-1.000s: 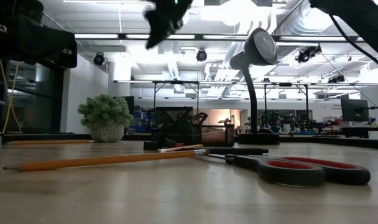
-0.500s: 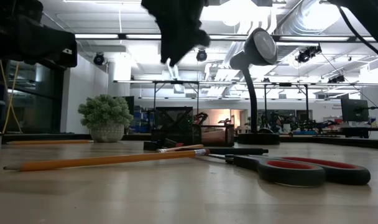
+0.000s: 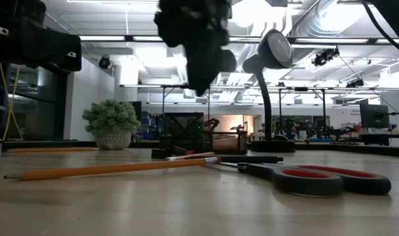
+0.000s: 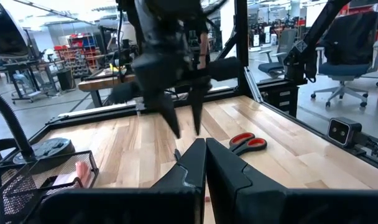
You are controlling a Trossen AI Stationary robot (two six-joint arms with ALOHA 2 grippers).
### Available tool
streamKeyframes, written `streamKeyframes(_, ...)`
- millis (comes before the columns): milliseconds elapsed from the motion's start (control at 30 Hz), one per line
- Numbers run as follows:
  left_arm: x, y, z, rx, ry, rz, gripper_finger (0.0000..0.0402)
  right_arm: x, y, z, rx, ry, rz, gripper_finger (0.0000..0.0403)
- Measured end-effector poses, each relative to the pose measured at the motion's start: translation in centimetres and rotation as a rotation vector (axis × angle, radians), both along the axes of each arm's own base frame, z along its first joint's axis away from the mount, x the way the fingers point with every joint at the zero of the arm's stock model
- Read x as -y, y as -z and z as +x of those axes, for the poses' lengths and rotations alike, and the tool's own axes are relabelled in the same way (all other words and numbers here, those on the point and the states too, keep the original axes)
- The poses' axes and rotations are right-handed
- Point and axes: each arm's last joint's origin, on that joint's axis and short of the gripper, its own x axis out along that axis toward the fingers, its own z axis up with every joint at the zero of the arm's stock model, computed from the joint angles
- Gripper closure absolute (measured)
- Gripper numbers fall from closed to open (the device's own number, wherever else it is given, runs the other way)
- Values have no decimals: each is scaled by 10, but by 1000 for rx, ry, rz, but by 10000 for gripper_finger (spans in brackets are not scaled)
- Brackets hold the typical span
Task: Pick and place office supplies into organizer
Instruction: Put the black pen into the desk organizer
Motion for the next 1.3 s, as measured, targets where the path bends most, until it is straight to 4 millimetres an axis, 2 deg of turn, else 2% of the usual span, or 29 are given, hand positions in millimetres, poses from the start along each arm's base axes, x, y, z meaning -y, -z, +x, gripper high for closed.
streamKeyframes(167,0,0,0,0,0,0,401,0,14,-21,-220,-51,10,267)
streamKeyframes(333,0,0,0,0,0,0,401,4,29,-49,-497,-117,-135,267)
streamKeyframes(500,0,0,0,0,0,0,401,-3,37,-75,-535,-112,-133,271)
streamKeyframes(600,0,0,0,0,-2,0,401,-9,39,-98,-543,-76,-148,277)
streamKeyframes(800,-2,1,0,-12,-61,-1,401,-16,15,-151,-399,46,-144,293)
streamKeyframes(967,-5,3,0,-31,-168,-9,401,-11,8,-180,-165,125,-126,305)
streamKeyframes(1133,-6,4,1,-47,-214,-99,401,-4,23,-195,22,101,-213,305)
streamKeyframes(1300,-8,10,6,-147,-271,-227,401,3,50,-200,77,18,-231,300)
